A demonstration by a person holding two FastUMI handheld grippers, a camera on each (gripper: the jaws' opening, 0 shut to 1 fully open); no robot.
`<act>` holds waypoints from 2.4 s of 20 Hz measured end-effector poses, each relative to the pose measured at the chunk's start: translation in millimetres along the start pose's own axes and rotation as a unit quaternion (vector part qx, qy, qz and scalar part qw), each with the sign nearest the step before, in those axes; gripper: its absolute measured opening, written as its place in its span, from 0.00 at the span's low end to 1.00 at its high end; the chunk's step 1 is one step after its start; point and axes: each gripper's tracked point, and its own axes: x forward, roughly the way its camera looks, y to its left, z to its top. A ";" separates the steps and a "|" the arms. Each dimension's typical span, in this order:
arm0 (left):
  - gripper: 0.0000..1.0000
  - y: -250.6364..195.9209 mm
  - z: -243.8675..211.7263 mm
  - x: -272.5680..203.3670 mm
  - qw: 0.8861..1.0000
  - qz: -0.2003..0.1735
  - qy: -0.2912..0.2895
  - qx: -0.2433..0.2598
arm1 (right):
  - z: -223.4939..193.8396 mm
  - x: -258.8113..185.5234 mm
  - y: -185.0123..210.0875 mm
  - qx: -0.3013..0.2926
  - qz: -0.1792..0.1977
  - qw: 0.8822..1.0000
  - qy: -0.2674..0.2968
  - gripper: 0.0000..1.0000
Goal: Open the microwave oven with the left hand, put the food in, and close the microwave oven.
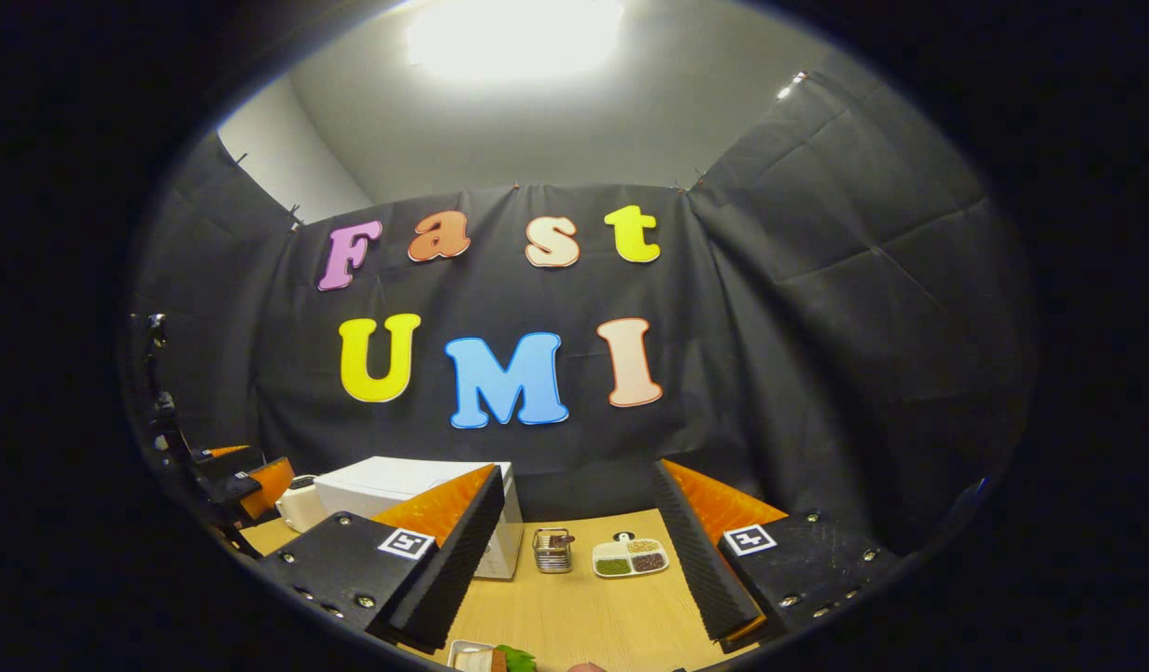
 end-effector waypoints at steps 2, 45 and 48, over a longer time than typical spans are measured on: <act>0.93 -5.3 -13.2 38.9 1.000 -0.009 0.004 0.001 | -2.5 7.3 -4.1 0.004 -0.024 1.000 0.002 0.96; 0.16 -105.7 -228.7 120.8 0.976 -0.129 0.169 0.038 | 4.1 -14.6 -26.0 -0.111 -0.193 0.974 0.029 0.96; 0.13 -90.4 -227.9 81.0 0.974 -0.138 0.173 0.037 | 5.8 -5.7 -18.1 -0.104 -0.158 0.982 0.020 0.97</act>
